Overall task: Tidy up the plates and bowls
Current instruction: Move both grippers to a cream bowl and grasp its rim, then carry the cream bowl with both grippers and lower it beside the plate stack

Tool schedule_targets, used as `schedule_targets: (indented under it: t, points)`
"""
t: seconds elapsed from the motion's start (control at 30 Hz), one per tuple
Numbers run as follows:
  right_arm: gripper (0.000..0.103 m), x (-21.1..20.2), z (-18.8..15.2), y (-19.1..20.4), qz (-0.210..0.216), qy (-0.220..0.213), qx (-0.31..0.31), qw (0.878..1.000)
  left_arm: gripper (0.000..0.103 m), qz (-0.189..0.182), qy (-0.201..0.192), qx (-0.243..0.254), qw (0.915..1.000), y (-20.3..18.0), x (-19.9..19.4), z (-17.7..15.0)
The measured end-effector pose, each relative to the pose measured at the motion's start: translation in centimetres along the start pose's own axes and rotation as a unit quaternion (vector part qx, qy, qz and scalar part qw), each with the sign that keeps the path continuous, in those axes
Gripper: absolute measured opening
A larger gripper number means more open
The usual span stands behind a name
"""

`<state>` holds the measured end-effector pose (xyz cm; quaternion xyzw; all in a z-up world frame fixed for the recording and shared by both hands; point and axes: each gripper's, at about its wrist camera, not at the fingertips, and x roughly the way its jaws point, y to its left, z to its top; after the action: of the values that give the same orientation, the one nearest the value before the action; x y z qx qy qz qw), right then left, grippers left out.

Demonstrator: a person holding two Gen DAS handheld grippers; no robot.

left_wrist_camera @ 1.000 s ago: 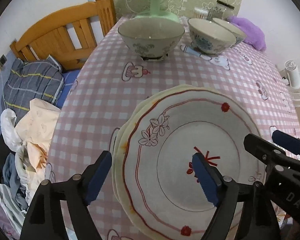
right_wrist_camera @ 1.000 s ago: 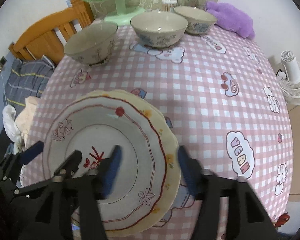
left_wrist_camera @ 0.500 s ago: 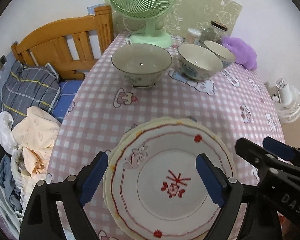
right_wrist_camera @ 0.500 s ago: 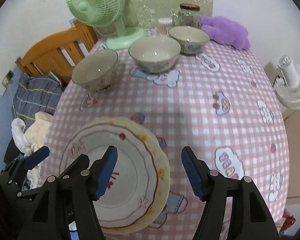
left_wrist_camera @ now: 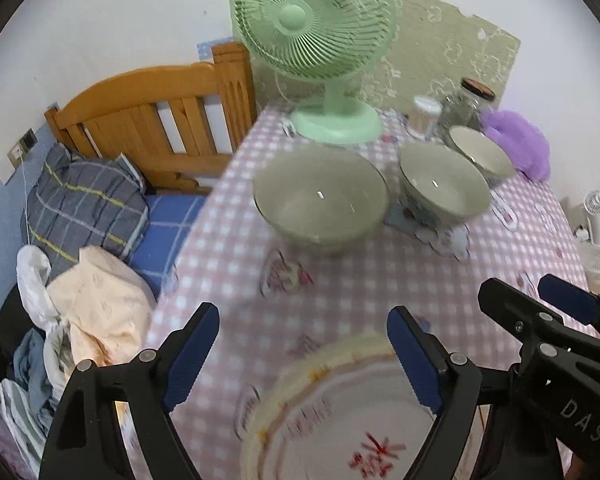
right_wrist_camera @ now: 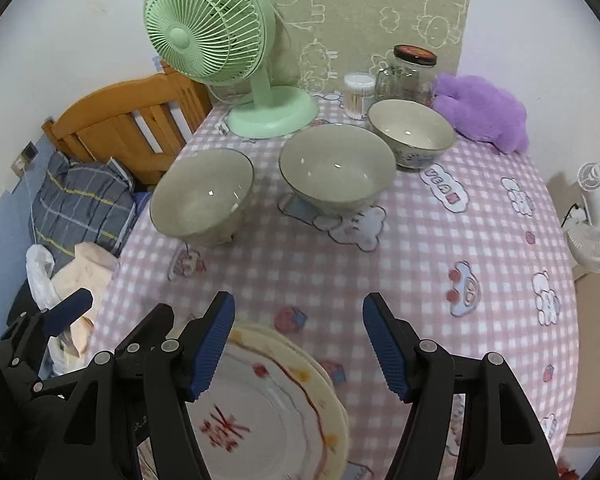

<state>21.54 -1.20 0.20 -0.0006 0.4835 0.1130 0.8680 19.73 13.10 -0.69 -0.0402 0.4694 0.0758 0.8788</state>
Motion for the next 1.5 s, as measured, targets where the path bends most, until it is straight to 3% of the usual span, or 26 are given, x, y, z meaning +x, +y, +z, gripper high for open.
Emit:
schedule_targets:
  t: [0.1, 0.4, 0.63, 0.83, 1.0, 1.17, 1.5]
  points:
    - [0.07, 0.8, 1.6, 0.9, 0.003, -0.01, 0.006, 1.0, 0.083, 0.007, -0.005, 0.002, 1.0, 0.9, 0.9, 1.7]
    - [0.07, 4.8, 5.8, 3.1, 0.002, -0.021, 0.062, 0.998, 0.076, -0.018, -0.02, 0.017, 0.9995, 3.2, 5.3, 6.1]
    - [0.069, 9.2, 7.6, 4.3, -0.026, -0.023, 0.07, 0.997, 0.066, -0.034, 0.0, 0.028, 0.999, 3.7, 10.2, 7.9]
    - [0.05, 12.5, 8.3, 4.9, -0.025, -0.011, 0.071, 0.997, 0.055, -0.051, 0.017, 0.039, 0.9978, 3.4, 13.0, 8.0]
    - [0.027, 14.2, 8.7, 5.4, -0.025, 0.002, 0.056, 0.998, 0.036, -0.042, 0.035, 0.058, 0.9969, 2.6, 14.2, 8.3]
    - [0.025, 14.7, 9.0, 5.7, -0.045, 0.009, 0.055, 0.997, 0.033, -0.037, 0.04, 0.06, 0.9967, 2.6, 14.5, 8.6]
    - [0.025, 12.8, 8.5, 5.8, -0.046, 0.013, 0.053, 0.997, 0.033, -0.036, 0.039, 0.076, 0.9957, 2.2, 12.8, 8.2]
